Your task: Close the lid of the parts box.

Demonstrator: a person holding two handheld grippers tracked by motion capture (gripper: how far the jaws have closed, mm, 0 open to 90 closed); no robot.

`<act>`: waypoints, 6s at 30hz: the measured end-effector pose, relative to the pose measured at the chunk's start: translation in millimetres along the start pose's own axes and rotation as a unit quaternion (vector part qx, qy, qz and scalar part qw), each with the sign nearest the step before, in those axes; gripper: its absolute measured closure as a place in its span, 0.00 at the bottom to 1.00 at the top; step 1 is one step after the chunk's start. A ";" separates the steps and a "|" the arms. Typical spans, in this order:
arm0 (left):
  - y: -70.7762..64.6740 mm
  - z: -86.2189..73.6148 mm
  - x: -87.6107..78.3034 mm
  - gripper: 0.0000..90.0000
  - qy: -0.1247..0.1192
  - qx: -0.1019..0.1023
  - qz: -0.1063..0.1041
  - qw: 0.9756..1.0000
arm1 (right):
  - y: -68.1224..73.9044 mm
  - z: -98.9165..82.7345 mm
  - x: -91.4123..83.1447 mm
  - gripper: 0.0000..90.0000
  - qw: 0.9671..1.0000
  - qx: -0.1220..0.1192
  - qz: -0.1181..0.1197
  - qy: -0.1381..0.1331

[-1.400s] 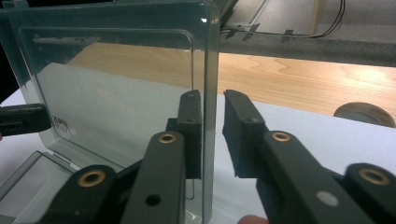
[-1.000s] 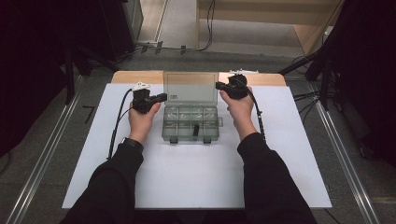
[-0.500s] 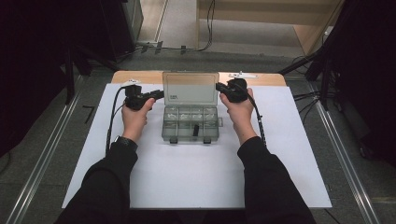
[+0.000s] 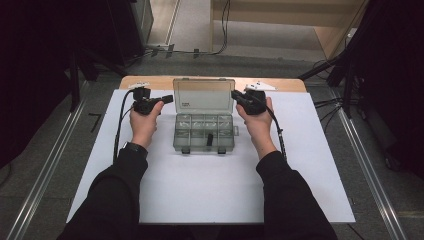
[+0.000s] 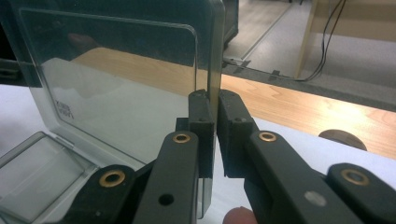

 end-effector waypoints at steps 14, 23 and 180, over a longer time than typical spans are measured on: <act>-4.5 8.6 23.5 1.00 0.005 -0.006 -0.001 1.000 | 0.1 -4.3 -5.8 0.91 1.000 -0.020 0.012 -0.012; -9.8 10.3 19.4 1.00 0.002 0.008 -0.008 1.000 | 0.0 -6.3 -10.1 0.79 1.000 -0.004 0.027 -0.009; -74.1 -117.6 -70.3 1.00 0.002 0.111 -0.020 0.994 | 57.9 -105.3 -83.7 0.98 0.997 -0.026 0.074 0.027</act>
Point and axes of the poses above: each handheld gripper's, and its own axes: x roughly forward along the jaws, z roughly out of its top, y roughly to its left, the point moved 1 cm from there along x, roughly forward along the jaws, and after that the axes turned 2 degrees about y, right-handed, at the moved point
